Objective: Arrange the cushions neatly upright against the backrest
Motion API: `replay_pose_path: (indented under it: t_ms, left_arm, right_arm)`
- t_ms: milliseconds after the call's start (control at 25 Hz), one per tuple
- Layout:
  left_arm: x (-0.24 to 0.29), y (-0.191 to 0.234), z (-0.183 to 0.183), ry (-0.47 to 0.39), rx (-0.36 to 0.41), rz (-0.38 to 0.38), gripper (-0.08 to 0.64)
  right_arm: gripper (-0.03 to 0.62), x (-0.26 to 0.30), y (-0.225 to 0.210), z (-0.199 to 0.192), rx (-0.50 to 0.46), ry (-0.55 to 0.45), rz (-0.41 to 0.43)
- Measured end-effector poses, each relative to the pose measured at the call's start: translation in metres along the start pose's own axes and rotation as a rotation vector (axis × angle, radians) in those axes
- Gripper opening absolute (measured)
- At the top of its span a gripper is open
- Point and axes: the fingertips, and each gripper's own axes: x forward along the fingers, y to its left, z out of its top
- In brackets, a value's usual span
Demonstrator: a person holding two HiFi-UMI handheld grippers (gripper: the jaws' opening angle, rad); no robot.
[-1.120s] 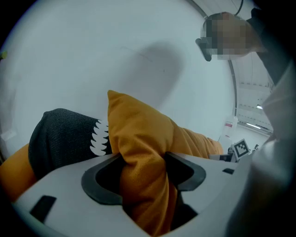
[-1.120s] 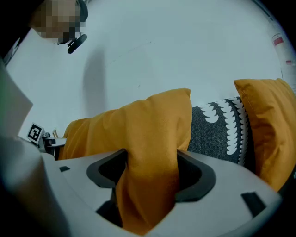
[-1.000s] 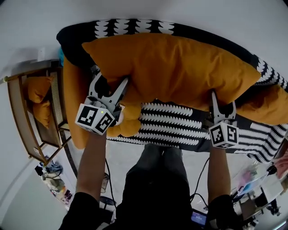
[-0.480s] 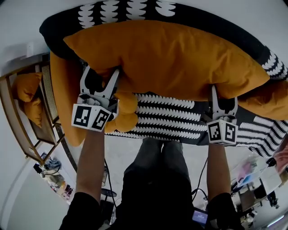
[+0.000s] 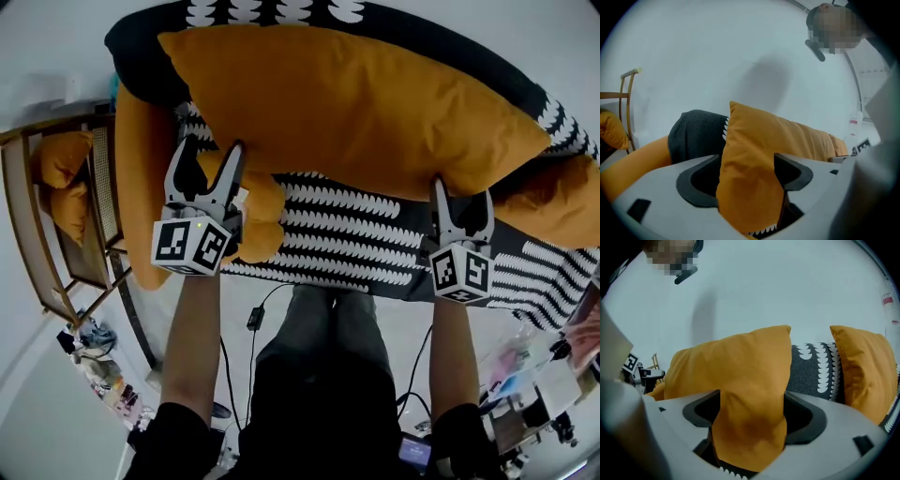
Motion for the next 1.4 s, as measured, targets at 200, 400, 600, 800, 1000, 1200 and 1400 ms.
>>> replay_pose_path:
  t_ms: [200,400,600,800,1000,1200,1400]
  left_arm:
    - [-0.036,-0.003,-0.018,0.04,0.008,0.01,0.366]
    - [-0.066,-0.016,-0.035,0.065,-0.043,0.056,0.366]
    - [-0.111,-0.002,-0.096,0.176,-0.141,0.166,0.366]
    - [-0.16,0.003,-0.179,0.269,-0.191,0.275,0.366]
    - [-0.196,0.015,-0.213,0.279,-0.298,0.351,0.367]
    - [-0.232,0.041,-0.233,0.245,-0.441,0.454,0.367]
    - [-0.248,0.066,-0.254,0.26,-0.494,0.516,0.367]
  right_arm:
    - [0.411,-0.019,0.021,-0.007,-0.022,0.016,0.033]
    - [0.411,-0.039,0.042,-0.007,-0.076,0.059,0.112]
    - [0.411,-0.047,0.071,-0.023,-0.127,0.134,0.184]
    - [0.411,-0.051,0.09,-0.083,-0.167,0.208,0.294]
    - [0.411,-0.051,0.147,-0.113,-0.226,0.289,0.422]
    - [0.411,-0.051,0.219,-0.128,-0.301,0.362,0.564]
    - [0.411,-0.049,0.266,-0.138,-0.362,0.419,0.665]
